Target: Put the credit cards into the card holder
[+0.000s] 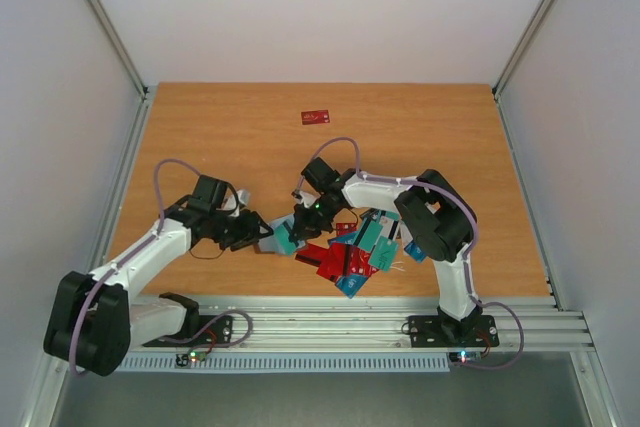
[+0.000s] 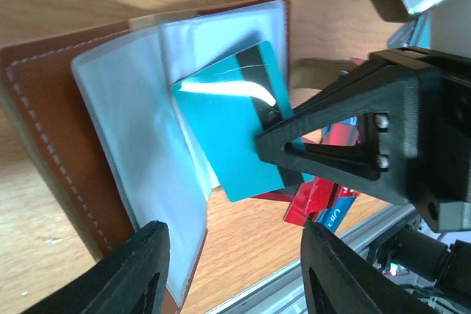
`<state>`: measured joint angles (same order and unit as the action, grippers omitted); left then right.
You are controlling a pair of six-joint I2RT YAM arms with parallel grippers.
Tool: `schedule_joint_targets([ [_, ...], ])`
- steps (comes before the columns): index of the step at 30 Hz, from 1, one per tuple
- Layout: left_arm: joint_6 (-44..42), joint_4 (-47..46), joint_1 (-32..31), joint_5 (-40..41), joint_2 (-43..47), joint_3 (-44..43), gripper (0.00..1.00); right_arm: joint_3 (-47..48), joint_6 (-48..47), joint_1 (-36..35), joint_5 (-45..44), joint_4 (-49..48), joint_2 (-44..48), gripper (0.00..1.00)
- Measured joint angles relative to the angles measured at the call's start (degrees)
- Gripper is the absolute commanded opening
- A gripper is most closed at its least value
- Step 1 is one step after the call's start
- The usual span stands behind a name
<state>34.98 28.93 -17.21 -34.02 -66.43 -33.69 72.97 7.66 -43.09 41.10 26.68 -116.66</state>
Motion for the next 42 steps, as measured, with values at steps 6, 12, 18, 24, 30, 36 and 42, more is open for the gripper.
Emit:
schedule_joint_targets([
  [6, -0.81, 2.27, 0.0, 3.08, -0.76, -0.09, 0.47, 0.46, 0.35, 0.31, -1.42, 1.57, 0.0, 0.01],
  [12, 0.44, -6.47, 0.0, 0.85, -7.48, 2.32, 0.48, 0.85, 1.86, 2.43, -1.6, 2.69, 0.0, 0.01],
  [18, 3.91, -24.5, 0.31, -8.17, -21.09, 2.34, 0.47, 1.44, 2.34, 6.34, -0.72, 3.3, -0.17, 0.01],
  [24, 7.93, -36.87, 0.33, -13.35, -27.74, 1.4, 0.47, 0.98, 2.27, 9.77, 3.39, 1.49, -0.17, 0.01],
  [30, 10.95, -43.25, 0.33, -15.26, -29.86, 1.38, 0.47, 0.96, 2.99, 10.82, 6.49, -0.42, -0.15, 0.01],
  [36, 14.69, -48.78, 0.33, -17.66, -31.76, 1.38, 0.47, 0.96, 6.29, 11.17, 8.96, -4.46, -0.15, 0.01],
  [42, 16.94, -50.75, 0.33, -18.62, -32.81, 0.55, 0.39, 0.61, 10.6, 11.93, 11.02, -10.73, -0.15, 0.01],
])
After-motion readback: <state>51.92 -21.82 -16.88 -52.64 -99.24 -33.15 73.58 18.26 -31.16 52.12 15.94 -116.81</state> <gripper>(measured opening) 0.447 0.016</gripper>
